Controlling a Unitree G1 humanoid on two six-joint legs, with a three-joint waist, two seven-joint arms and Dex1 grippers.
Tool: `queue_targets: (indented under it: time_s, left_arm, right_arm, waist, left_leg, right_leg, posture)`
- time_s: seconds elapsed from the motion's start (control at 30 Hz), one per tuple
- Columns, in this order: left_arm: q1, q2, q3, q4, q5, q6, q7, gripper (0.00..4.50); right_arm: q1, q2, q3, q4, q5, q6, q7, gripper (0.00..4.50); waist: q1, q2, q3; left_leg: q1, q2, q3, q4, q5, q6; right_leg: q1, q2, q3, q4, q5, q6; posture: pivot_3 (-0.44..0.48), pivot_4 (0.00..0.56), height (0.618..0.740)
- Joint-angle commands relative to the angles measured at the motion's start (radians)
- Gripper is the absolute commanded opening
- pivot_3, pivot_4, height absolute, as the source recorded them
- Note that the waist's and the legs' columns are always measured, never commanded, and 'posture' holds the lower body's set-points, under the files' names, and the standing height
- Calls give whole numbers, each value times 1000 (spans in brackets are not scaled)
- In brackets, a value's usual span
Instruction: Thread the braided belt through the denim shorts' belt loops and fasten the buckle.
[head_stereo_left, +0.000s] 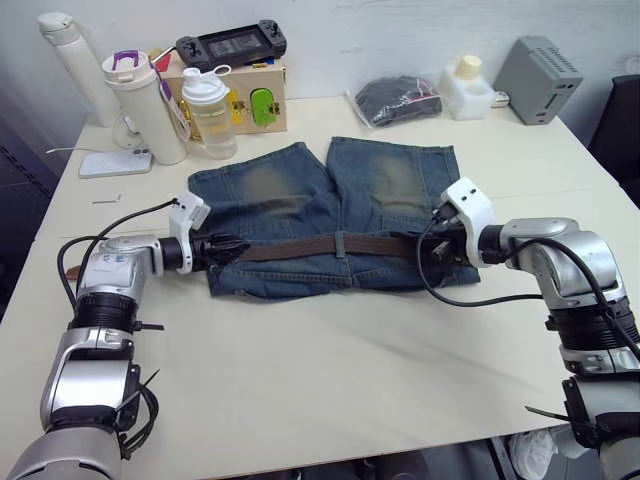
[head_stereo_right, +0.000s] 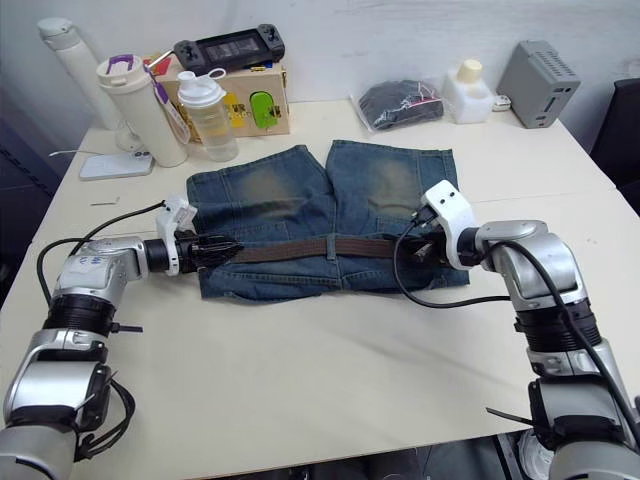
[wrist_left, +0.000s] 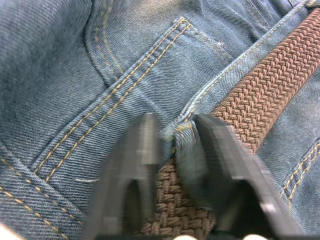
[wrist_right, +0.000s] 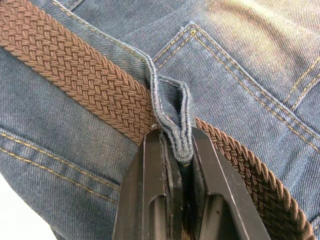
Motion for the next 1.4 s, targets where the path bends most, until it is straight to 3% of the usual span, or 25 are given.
queue_targets:
  time_s: [0.03,0.17,0.33,0.47,0.63,0.67,0.8,0.93,1.03,1.17,1.3,1.4]
  left_arm:
    - [11,6,-3,-13,19,-21,-5,139]
    - [11,7,2,-33,17,-52,-20,139]
    - [1,-7,95,-91,-67,-62,-19,139]
    - [81,21,182,-308,-167,-32,-51,139]
    - [334,59,287,-668,-236,-83,-68,139]
    - [394,65,298,-726,-222,-118,-71,139]
    - [671,76,292,-820,24,-586,-74,139]
    - [812,65,287,-794,128,-832,-34,139]
    - [900,67,261,-707,216,-1020,-2,139]
    - [954,100,230,-623,255,-1120,14,139]
    - [978,139,206,-600,230,-1128,4,1720]
    - [1006,183,202,-662,137,-1033,-25,2965]
  right_arm:
    - [-24,8,-25,-13,20,-12,-4,0]
    - [-32,14,-24,-1,18,-20,-11,0]
    - [-37,17,-50,-9,26,-31,-23,0]
    - [13,-10,-145,-158,107,-25,7,0]
    - [181,-68,-327,-421,249,-46,88,0]
    - [228,-82,-365,-474,275,-48,109,0]
    - [579,-220,-365,-653,143,-248,214,0]
    - [785,-285,-315,-701,47,-347,205,0]
    - [855,-303,-260,-684,-5,-371,171,0]
    - [914,-341,-236,-637,-75,-468,164,0]
    - [951,-359,-285,-631,-52,-509,195,1699]
    - [963,-368,-356,-668,15,-498,243,3030]
  waist:
    - [0,0,0]
    - [0,0,0]
    - [0,0,0]
    - [0,0,0]
    - [0,0,0]
    - [1,0,0]
    - [3,0,0]
    - [25,-1,1]
    - [29,-1,1]
    - [29,-1,0]
    - [31,0,-1]
    - [29,0,-1]
  left_leg:
    - [0,0,0,0,0,0]
    - [0,0,0,0,0,0]
    - [0,0,0,0,0,0]
    - [-1,0,0,0,0,0]
    - [-2,1,-1,-2,-1,-1]
    - [-2,1,-1,-2,-1,-1]
    - [-3,1,0,-3,-1,-1]
    - [4,2,0,-3,-3,-4]
    - [6,2,2,-2,-5,-7]
    - [5,4,2,-2,-6,-9]
    - [6,5,1,-2,-6,-10]
    - [6,6,1,-2,-6,-9]
  right_leg:
    - [0,0,0,0,0,0]
    - [0,0,0,0,0,0]
    - [0,0,0,0,0,0]
    - [-2,-1,0,0,0,0]
    - [-4,0,0,0,0,0]
    - [-4,0,0,0,0,0]
    - [-3,-1,1,-3,0,0]
    - [6,-1,1,-9,0,1]
    - [6,-5,6,-12,3,0]
    - [5,-3,11,-13,3,0]
    - [6,-2,10,-13,2,-1]
    - [6,-2,10,-13,2,-1]
  posture:
    - [0,150,690]
    - [0,150,690]
    - [0,150,690]
    - [0,150,690]
    - [0,150,690]
    - [0,150,690]
    - [0,150,690]
    - [0,150,690]
    - [0,150,690]
    - [0,150,690]
    - [0,150,690]
    - [0,150,690]
